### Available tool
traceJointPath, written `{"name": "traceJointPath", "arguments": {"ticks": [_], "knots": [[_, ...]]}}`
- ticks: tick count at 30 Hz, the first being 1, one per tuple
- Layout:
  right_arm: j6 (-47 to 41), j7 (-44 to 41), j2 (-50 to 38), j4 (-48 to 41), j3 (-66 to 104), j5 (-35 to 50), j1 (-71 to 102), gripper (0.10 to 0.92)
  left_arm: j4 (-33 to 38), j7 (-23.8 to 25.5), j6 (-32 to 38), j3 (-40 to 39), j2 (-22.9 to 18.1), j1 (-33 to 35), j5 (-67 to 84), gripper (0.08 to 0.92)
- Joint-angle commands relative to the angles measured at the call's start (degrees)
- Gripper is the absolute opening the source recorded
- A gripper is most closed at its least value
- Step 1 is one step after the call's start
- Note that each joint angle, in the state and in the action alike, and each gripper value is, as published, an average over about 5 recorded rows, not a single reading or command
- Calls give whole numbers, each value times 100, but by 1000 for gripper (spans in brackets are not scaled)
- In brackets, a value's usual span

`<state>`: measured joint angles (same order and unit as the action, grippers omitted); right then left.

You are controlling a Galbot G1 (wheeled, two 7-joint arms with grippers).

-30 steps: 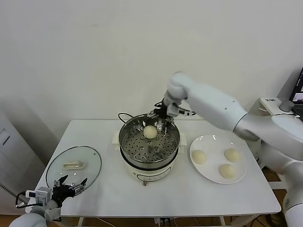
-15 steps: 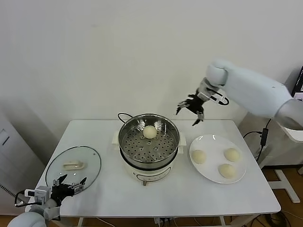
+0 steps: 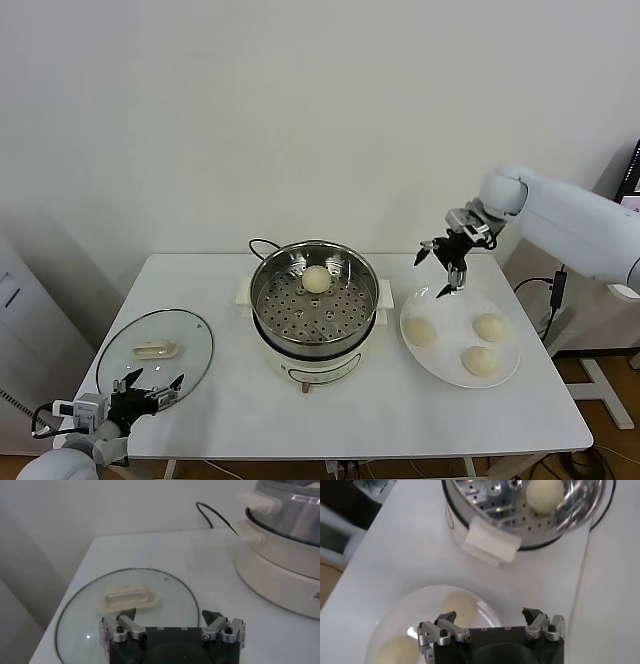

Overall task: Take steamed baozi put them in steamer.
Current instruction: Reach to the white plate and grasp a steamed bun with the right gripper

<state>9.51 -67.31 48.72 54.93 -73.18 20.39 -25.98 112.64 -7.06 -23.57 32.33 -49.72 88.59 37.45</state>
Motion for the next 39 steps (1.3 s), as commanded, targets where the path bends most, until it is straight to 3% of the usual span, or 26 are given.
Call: {"name": "traceJointPath", "arguments": {"ticks": [1, 24, 31, 39], "knots": [[-506, 122, -58, -211, 379, -134, 901, 823, -8, 0, -4, 3, -7, 14, 1, 823], [-384, 388, 460, -1120, 1476, -980, 1965, 810, -46, -2, 19, 12, -4, 82, -14, 823], [-395, 441, 526, -1181, 1577, -997, 2032, 714, -27, -3, 22, 12, -22, 98, -16, 823], [-379, 550, 532, -1183, 1713, -960, 2087, 542, 9, -7, 18, 21, -30, 115, -17, 823]]}}
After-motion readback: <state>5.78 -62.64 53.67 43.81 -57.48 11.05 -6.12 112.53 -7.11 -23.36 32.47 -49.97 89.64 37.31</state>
